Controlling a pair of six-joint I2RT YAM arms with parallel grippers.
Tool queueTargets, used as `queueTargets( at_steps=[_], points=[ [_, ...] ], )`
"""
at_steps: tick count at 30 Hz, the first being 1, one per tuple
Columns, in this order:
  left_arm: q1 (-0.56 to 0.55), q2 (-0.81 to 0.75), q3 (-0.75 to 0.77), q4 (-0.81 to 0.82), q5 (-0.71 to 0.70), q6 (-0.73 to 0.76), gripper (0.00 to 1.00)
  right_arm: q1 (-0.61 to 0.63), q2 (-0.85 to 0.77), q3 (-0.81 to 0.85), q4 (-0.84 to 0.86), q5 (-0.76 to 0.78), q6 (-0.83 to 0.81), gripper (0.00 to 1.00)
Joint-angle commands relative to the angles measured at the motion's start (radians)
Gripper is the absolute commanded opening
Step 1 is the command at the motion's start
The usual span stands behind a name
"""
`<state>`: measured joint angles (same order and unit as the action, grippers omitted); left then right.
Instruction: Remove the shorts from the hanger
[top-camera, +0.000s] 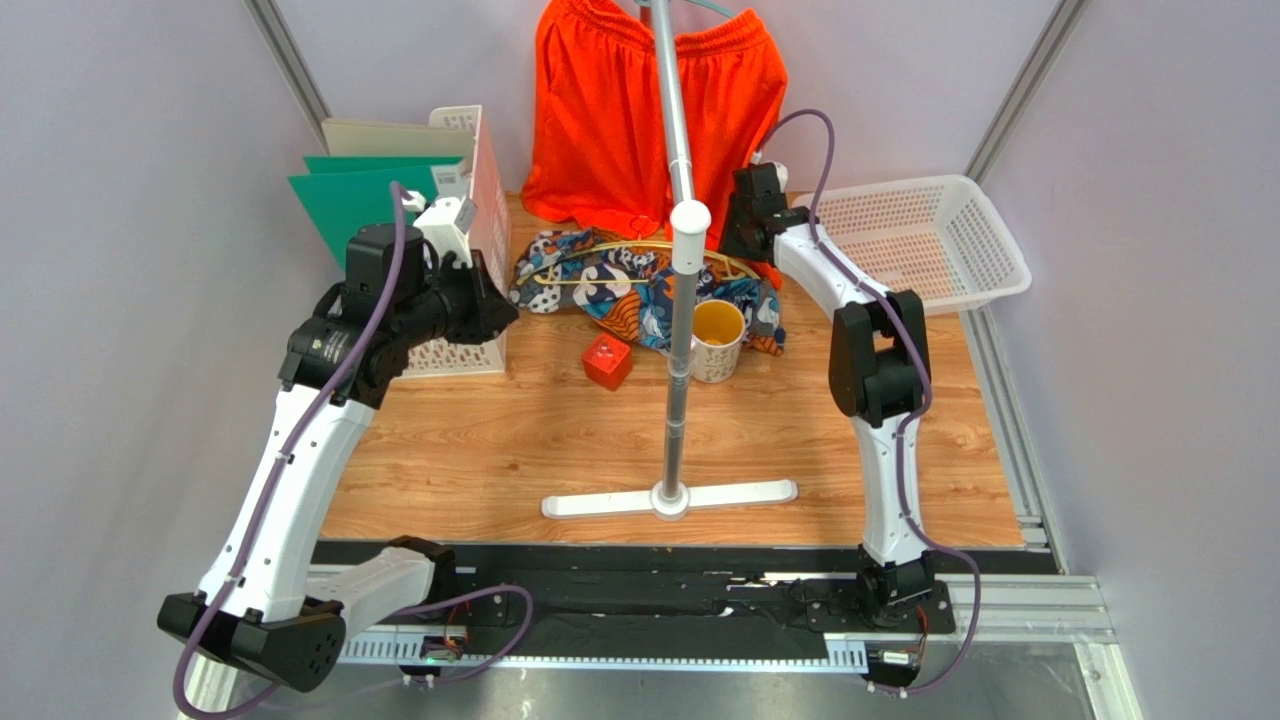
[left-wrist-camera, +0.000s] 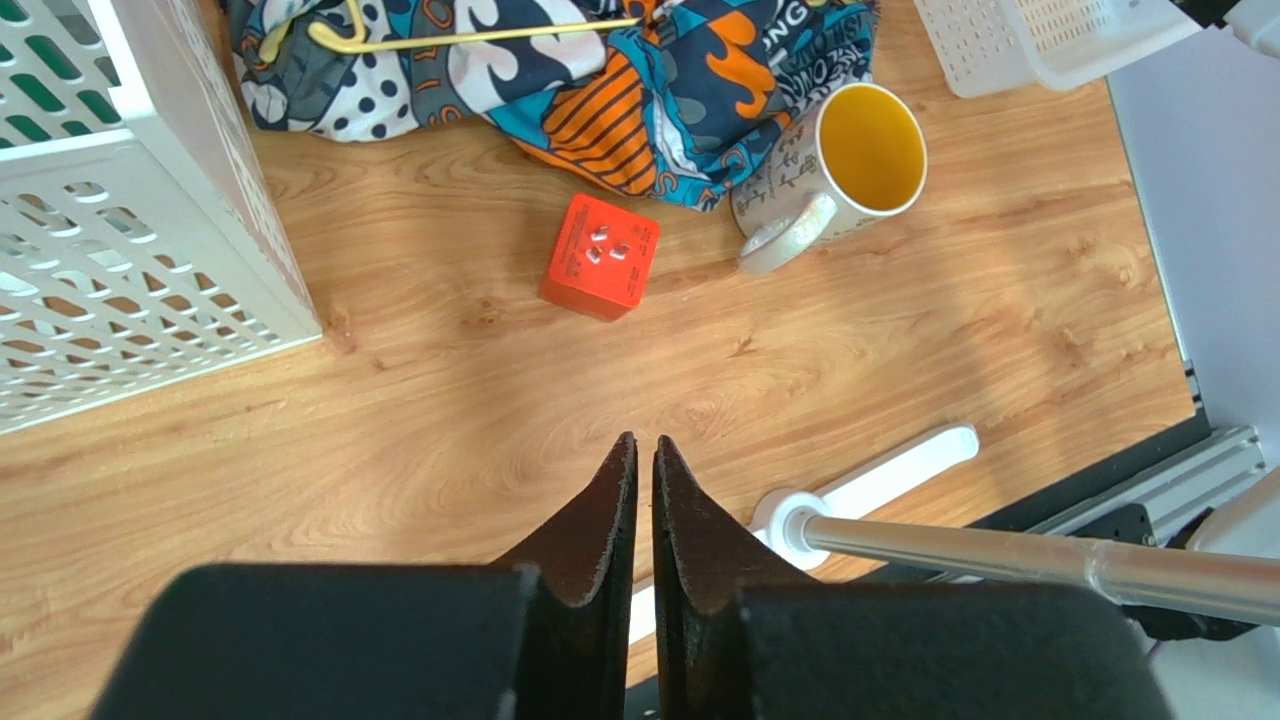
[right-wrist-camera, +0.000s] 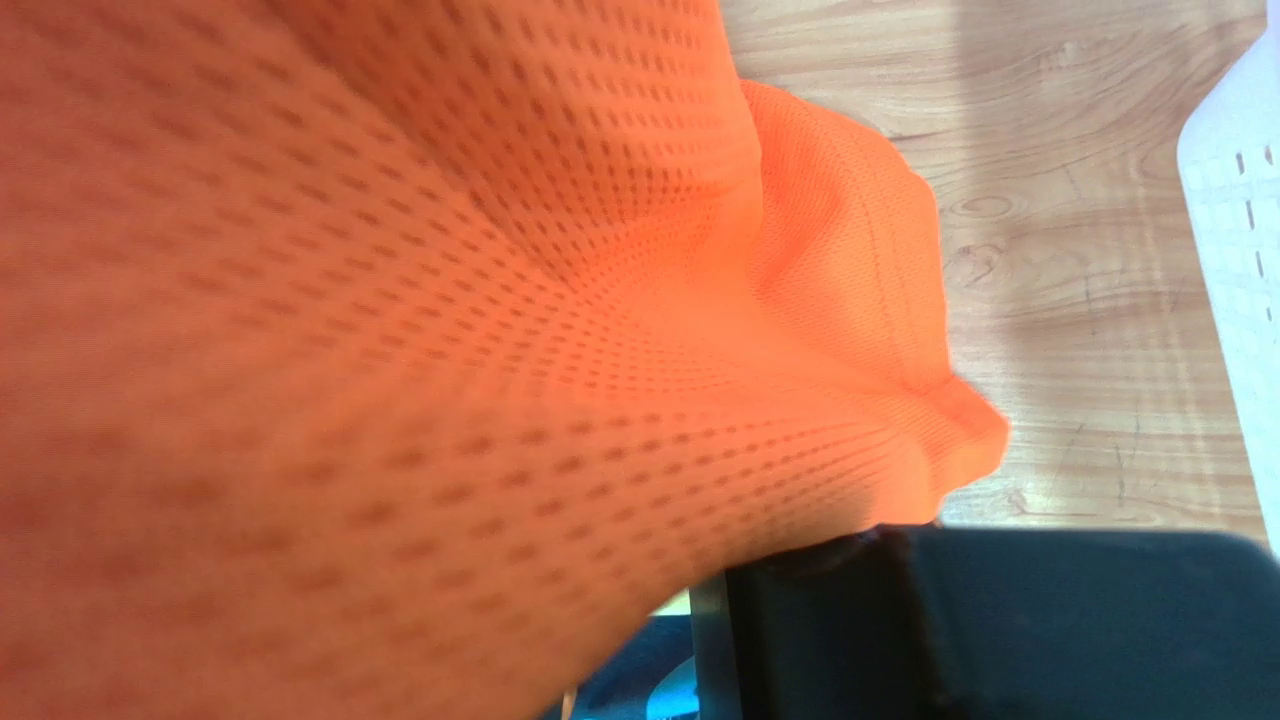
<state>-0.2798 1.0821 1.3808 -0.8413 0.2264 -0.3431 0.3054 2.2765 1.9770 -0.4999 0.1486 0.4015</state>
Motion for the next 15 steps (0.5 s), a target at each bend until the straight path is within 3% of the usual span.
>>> queueTargets(
  at_steps=[1,15],
  points=[
    [0.001,0.006,0.023,-0.007,-0.006,0.029,0.10,0.003,0.018,-0.012,0.069,0.005,-0.023,0.32],
    [-0.010,-0.019,0.008,-0.022,-0.050,0.061,0.10,0.021,0.041,-0.066,0.080,0.011,-0.118,0.31]
  ],
)
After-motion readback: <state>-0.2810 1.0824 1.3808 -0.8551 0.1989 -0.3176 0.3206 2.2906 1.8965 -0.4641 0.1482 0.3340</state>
